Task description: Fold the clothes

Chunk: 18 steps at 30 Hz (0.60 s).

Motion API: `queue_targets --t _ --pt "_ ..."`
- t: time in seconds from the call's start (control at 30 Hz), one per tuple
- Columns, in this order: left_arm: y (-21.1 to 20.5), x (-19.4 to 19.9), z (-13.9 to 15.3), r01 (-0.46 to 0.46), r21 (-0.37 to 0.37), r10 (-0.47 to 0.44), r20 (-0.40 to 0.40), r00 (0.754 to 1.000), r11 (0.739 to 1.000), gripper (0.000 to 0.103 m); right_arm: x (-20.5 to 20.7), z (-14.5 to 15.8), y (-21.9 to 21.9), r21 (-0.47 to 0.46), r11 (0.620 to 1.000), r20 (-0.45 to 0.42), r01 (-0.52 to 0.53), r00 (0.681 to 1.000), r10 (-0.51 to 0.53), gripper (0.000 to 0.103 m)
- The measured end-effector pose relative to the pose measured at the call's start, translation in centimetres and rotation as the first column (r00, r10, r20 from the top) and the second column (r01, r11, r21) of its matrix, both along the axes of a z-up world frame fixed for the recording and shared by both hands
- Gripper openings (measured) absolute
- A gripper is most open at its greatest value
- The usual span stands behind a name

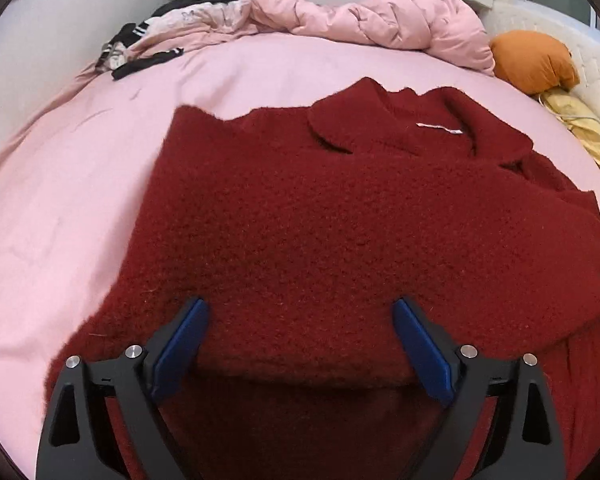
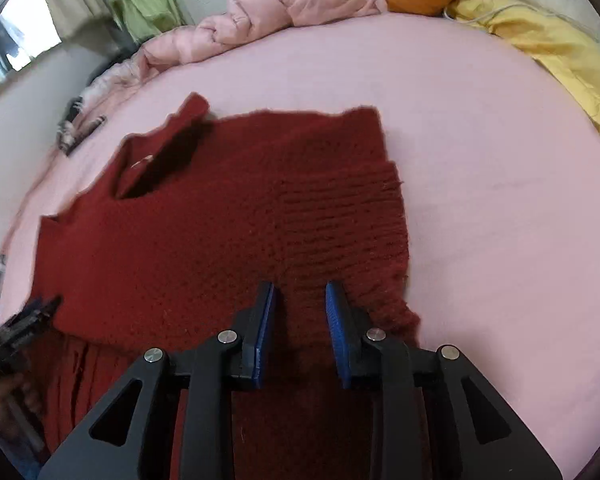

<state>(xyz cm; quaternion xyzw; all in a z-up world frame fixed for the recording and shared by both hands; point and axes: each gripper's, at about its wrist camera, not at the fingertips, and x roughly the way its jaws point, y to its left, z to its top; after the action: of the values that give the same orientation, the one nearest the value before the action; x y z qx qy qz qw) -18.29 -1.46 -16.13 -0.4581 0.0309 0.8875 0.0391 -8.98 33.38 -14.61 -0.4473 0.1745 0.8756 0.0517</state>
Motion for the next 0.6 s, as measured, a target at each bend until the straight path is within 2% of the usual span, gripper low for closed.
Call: queue_targets --t 0.07,0.13,0.17,0.2,0.27,0.3,0.37,0.47,0.5,0.57,0.6 --pt "-0.3 0.5 1.1 -0.009 0.021 0.009 -0.027 1.000 1.000 0.094 0.0 0.9 -0.3 -0.001 1.000 -0.011 0.004 1.000 -0.004 0.027" --pt "-0.7 1.3 1.8 -0.009 0.050 0.012 -0.066 0.998 0.999 0.094 0.9 2.0 -0.1 -0.045 0.999 -0.084 0.003 0.996 -0.006 0.027" --pt "-0.8 1.2 0.9 -0.007 0.027 0.008 -0.042 0.999 1.000 0.094 1.3 2.1 0.0 -0.054 0.999 -0.116 0.007 0.993 -0.013 0.027" --pt "-0.9 1.0 -0.1 0.003 0.018 -0.003 -0.022 1.000 1.000 0.098 1.4 1.7 0.0 -0.038 0.999 -0.108 0.021 0.994 -0.025 0.027" --pt "-1.2 0.6 -1.0 0.011 0.023 -0.011 -0.006 1.000 1.000 0.102 0.2 -0.9 -0.2 -0.052 0.999 -0.015 0.004 1.000 -0.005 0.027" --pt "-1.1 0.4 -0.8 0.015 0.014 -0.015 0.011 1.000 1.000 0.102 0.4 -1.2 -0.5 -0.045 0.999 -0.042 0.001 0.999 -0.003 0.027" --pt "-0.9 0.0 0.1 0.038 -0.002 -0.038 0.039 0.999 0.999 0.101 0.7 -0.1 -0.4 -0.068 0.997 -0.041 -0.019 0.999 0.016 0.027" --pt "-1.7 1.7 2.3 0.083 0.051 -0.086 0.055 0.995 0.995 0.100 1.0 1.5 -0.3 -0.104 0.993 -0.039 -0.048 0.998 0.044 0.027" --pt "-2.4 2.6 2.8 0.100 0.078 -0.105 0.069 0.992 0.992 0.100 1.6 2.1 0.2 -0.142 0.988 -0.039 -0.062 0.998 0.057 0.027" --pt "-4.6 4.6 3.7 0.116 0.145 -0.135 0.128 0.982 0.983 0.100 2.9 2.9 1.2 -0.213 0.972 0.023 -0.099 0.994 0.106 0.027" --pt "-5.7 5.7 4.2 0.113 0.178 -0.142 0.163 0.976 0.978 0.100 3.7 2.9 1.6 -0.226 0.970 0.088 -0.093 0.989 0.116 0.027"
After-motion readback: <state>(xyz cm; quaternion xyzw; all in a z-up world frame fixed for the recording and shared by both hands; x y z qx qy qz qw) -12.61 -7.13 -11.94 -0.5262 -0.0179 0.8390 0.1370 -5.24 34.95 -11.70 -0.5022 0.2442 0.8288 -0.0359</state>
